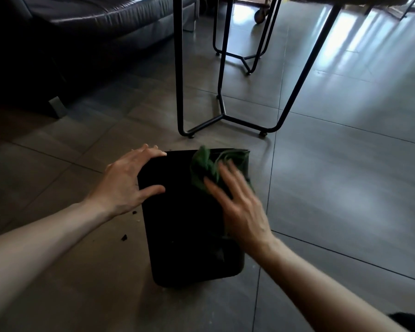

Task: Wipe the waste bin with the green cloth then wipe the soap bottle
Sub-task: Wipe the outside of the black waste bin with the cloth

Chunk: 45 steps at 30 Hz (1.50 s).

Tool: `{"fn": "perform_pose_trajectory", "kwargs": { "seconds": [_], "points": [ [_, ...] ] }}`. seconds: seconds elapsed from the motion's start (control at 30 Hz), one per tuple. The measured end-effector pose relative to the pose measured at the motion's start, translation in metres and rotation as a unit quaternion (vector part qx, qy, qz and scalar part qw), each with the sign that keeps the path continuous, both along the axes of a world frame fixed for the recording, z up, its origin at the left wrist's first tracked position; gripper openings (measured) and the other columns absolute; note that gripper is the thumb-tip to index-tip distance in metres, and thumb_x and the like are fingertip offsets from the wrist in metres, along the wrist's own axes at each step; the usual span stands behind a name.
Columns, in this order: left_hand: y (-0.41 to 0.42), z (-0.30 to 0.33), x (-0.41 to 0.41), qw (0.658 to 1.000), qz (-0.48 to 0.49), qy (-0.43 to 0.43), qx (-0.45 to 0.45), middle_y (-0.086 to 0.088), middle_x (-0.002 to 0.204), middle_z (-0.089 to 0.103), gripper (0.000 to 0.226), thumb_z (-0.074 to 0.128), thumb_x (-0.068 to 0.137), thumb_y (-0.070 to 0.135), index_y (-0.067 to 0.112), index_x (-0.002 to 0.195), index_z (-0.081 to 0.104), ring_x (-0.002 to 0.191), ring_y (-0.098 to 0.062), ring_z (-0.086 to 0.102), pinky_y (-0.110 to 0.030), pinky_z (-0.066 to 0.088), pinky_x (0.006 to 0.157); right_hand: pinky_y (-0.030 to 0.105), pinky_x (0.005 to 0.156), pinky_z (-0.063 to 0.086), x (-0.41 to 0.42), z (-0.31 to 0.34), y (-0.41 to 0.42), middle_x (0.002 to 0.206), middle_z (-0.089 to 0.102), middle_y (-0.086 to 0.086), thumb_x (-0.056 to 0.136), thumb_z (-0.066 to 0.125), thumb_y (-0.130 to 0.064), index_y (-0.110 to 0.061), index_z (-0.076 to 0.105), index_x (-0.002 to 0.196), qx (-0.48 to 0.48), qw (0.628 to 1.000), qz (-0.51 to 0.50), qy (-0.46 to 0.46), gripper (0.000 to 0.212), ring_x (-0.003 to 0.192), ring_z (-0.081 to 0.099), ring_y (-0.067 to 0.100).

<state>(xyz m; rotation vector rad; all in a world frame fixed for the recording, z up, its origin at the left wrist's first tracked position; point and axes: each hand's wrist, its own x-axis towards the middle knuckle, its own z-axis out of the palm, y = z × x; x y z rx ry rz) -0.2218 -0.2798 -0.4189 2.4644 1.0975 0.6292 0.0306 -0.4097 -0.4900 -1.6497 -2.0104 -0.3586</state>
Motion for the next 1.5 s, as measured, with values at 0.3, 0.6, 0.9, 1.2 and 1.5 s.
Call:
{"fn": "perform_pose_trajectory", "kwargs": {
  "seconds": [0.3, 0.6, 0.9, 1.2, 1.5],
  "points": [
    [0.001, -0.007, -0.004, 1.0, -0.006, 0.003, 0.017, 0.005, 0.151, 0.052, 0.073, 0.087, 0.074, 0.037, 0.032, 0.138, 0.052, 0.147, -0.016, 0.037, -0.034, 0.026, 0.12, 0.045, 0.112, 0.047, 0.0, -0.066, -0.084, 0.156, 0.05, 0.015, 0.108, 0.055, -0.02, -0.021, 0.067, 0.124, -0.084, 0.968, 0.205, -0.118, 0.02, 0.149, 0.039, 0.032],
    [0.001, -0.006, -0.004, 1.0, -0.004, 0.003, 0.015, 0.002, 0.148, 0.055, 0.072, 0.088, 0.073, 0.035, 0.033, 0.135, 0.053, 0.146, -0.018, 0.039, -0.035, 0.029, 0.118, 0.05, 0.118, 0.038, -0.009, 0.01, 0.0, 0.163, 0.036, 0.018, 0.099, 0.058, -0.007, -0.015, 0.057, 0.145, 0.028, 0.996, -0.073, 0.031, 0.047, 0.153, 0.03, 0.039],
    [0.0, -0.007, -0.004, 1.0, -0.017, 0.006, 0.022, 0.005, 0.151, 0.051, 0.073, 0.086, 0.075, 0.038, 0.034, 0.138, 0.05, 0.147, -0.018, 0.037, -0.035, 0.025, 0.12, 0.043, 0.114, 0.046, -0.009, -0.064, -0.083, 0.15, 0.057, 0.012, 0.096, 0.071, -0.027, -0.023, 0.068, 0.122, -0.097, 0.956, 0.219, -0.172, 0.026, 0.141, 0.052, 0.031],
    [0.002, -0.006, -0.002, 1.0, -0.004, 0.001, 0.009, 0.003, 0.15, 0.053, 0.073, 0.088, 0.074, 0.034, 0.032, 0.138, 0.053, 0.148, -0.014, 0.035, -0.031, 0.023, 0.119, 0.053, 0.083, 0.063, -0.004, 0.031, 0.01, 0.136, 0.056, 0.017, 0.09, 0.073, -0.001, -0.019, 0.069, 0.132, 0.048, 0.993, -0.088, 0.058, 0.046, 0.133, 0.055, 0.044],
    [0.002, -0.01, -0.002, 1.0, -0.008, 0.005, 0.018, 0.009, 0.151, 0.051, 0.073, 0.085, 0.075, 0.039, 0.037, 0.138, 0.049, 0.147, -0.014, 0.036, -0.033, 0.025, 0.119, 0.039, 0.108, 0.049, -0.024, -0.063, -0.091, 0.129, 0.068, 0.006, 0.104, 0.057, -0.018, -0.022, 0.067, 0.114, -0.081, 0.961, 0.216, -0.154, 0.015, 0.144, 0.048, 0.032]
  ]
}}
